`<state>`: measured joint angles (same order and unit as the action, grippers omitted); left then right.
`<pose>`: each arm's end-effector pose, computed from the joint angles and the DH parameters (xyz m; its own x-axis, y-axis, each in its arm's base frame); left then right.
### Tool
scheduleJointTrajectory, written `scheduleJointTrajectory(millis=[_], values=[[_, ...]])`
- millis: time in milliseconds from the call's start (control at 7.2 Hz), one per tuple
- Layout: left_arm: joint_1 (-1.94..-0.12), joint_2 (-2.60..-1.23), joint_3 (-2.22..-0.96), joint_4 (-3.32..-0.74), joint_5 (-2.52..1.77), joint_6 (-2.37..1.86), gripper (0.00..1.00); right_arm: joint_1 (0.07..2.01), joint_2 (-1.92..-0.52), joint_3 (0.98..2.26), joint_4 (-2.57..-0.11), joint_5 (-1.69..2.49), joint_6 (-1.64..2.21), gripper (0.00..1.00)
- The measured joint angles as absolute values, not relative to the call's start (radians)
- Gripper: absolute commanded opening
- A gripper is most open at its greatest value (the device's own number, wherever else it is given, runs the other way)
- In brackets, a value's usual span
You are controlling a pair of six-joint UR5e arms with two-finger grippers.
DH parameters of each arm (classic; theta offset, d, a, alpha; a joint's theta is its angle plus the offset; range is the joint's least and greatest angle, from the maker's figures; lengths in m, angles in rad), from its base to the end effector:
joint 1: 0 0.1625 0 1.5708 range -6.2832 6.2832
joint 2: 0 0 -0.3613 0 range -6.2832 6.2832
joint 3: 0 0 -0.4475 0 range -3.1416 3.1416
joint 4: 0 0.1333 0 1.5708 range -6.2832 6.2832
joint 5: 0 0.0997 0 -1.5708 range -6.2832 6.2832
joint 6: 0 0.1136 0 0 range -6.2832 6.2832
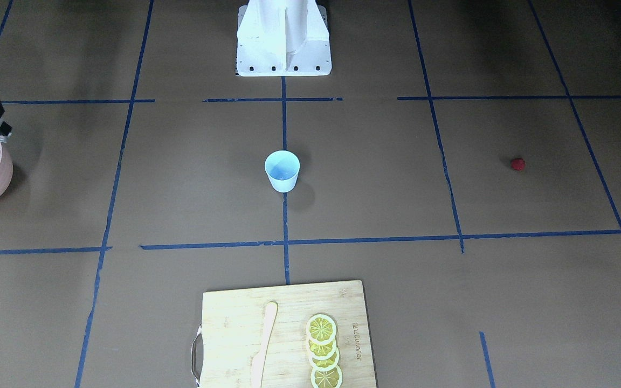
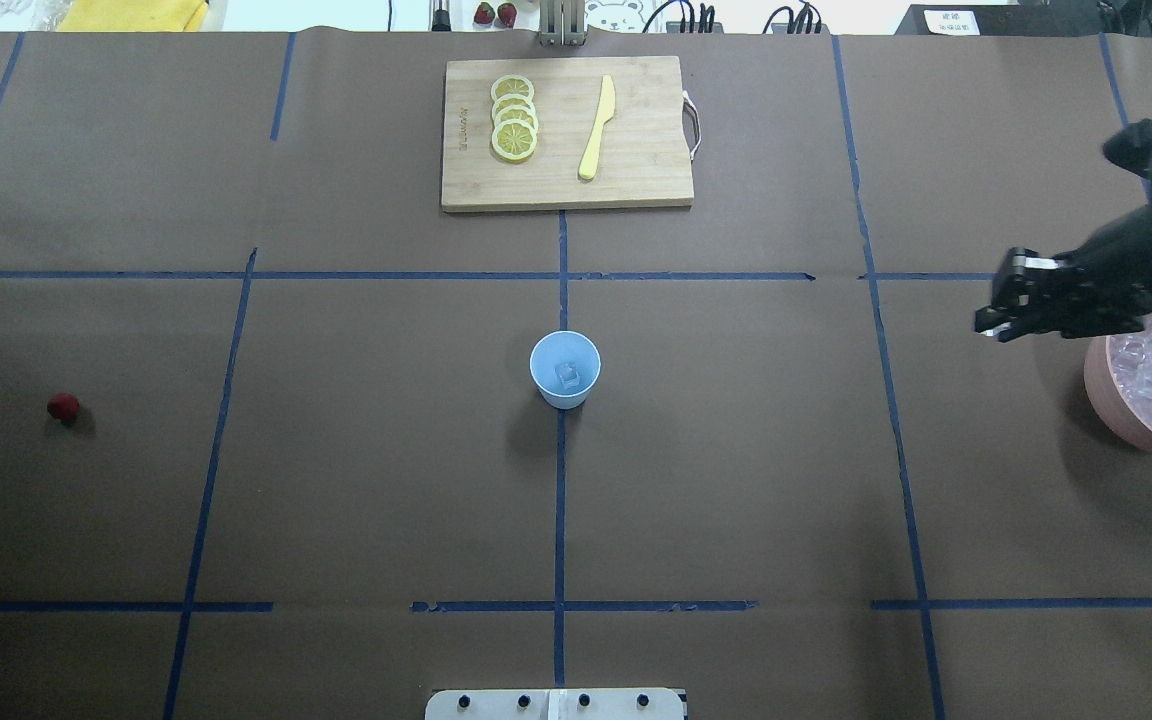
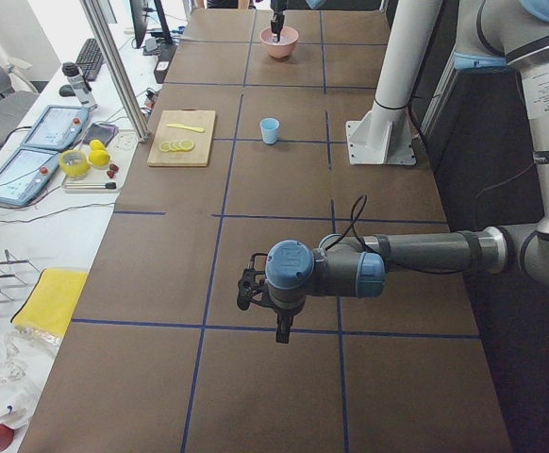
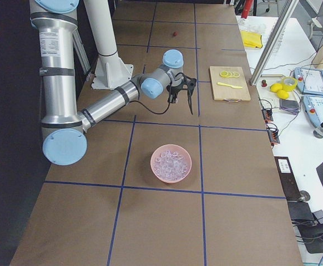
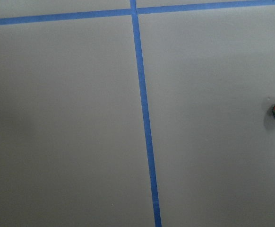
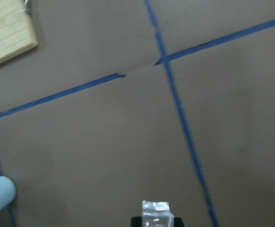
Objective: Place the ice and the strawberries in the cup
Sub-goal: 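Carry the ice cube over the blue cup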
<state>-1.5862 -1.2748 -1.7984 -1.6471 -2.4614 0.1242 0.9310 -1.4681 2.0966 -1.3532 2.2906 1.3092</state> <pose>-0.0518 -0.4406 0.6093 0.6260 0.1204 -0.7705 -0.0626 0.9926 0.1042 -0.2690 -0.4593 0.2408 0.4621 0.2952 0.8362 -0.1957 0.9537 -0.2285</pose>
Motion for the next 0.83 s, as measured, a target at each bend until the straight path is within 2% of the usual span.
scheduleJointTrajectory(millis=[417,833], values=[[-1.586,-1.274,-1.797,-1.646,-2.476,0.126,1.0,0.673,-1.122,1.98,-1.359,2.113,1.722,0.0],[-1.586,-1.268,-1.798,-1.646,-2.478,0.129,1.0,0.59,-0.933,1.794,-1.356,2.0,1.814,0.03]])
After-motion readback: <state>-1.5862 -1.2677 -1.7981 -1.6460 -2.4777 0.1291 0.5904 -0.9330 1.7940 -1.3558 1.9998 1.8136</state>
